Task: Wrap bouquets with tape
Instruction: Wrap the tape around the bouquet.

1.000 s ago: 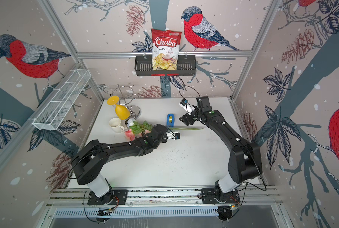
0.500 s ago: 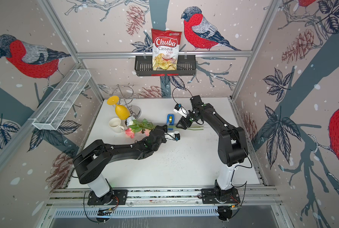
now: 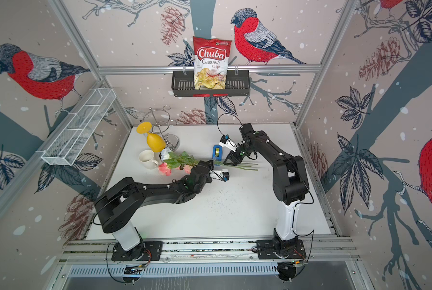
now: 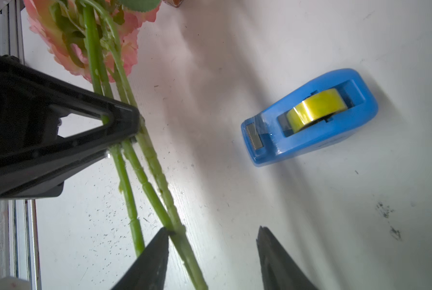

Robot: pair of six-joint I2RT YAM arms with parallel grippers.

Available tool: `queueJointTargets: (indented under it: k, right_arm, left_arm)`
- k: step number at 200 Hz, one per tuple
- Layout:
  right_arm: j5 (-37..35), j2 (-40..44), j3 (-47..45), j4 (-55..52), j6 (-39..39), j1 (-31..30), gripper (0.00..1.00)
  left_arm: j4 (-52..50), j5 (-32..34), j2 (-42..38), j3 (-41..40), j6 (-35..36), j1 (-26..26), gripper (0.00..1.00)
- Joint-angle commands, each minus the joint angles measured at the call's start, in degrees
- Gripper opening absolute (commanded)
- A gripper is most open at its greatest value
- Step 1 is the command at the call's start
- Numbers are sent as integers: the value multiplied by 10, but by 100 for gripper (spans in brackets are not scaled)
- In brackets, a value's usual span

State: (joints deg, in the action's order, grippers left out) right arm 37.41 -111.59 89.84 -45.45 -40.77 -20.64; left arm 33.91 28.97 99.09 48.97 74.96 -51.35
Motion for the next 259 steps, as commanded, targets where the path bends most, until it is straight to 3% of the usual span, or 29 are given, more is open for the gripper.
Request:
queueJointTargets:
  k: [1, 68, 110, 140, 189, 259]
  right_arm:
    - [13, 4, 5, -14, -12, 3, 60]
    - [46, 111, -48, 71, 8, 42, 74]
    - [-9, 97, -62, 73, 4, 25, 81]
    - [-41, 54, -35, 43, 0, 11, 81]
    - [-19, 34, -17, 22, -14, 1, 77]
    - [43, 98, -38, 56, -9, 29, 80]
  left_arm:
    - [86, 0, -2, -3, 0, 0, 0]
    - [118, -1, -9, -33, 18, 0, 0]
    - [124, -1, -11, -34, 31, 0, 0]
    - [112, -4, -17, -36, 36, -1, 0]
    - [111, -2, -17, -34, 37, -1, 0]
    - [138, 0, -3, -43, 53, -1, 0]
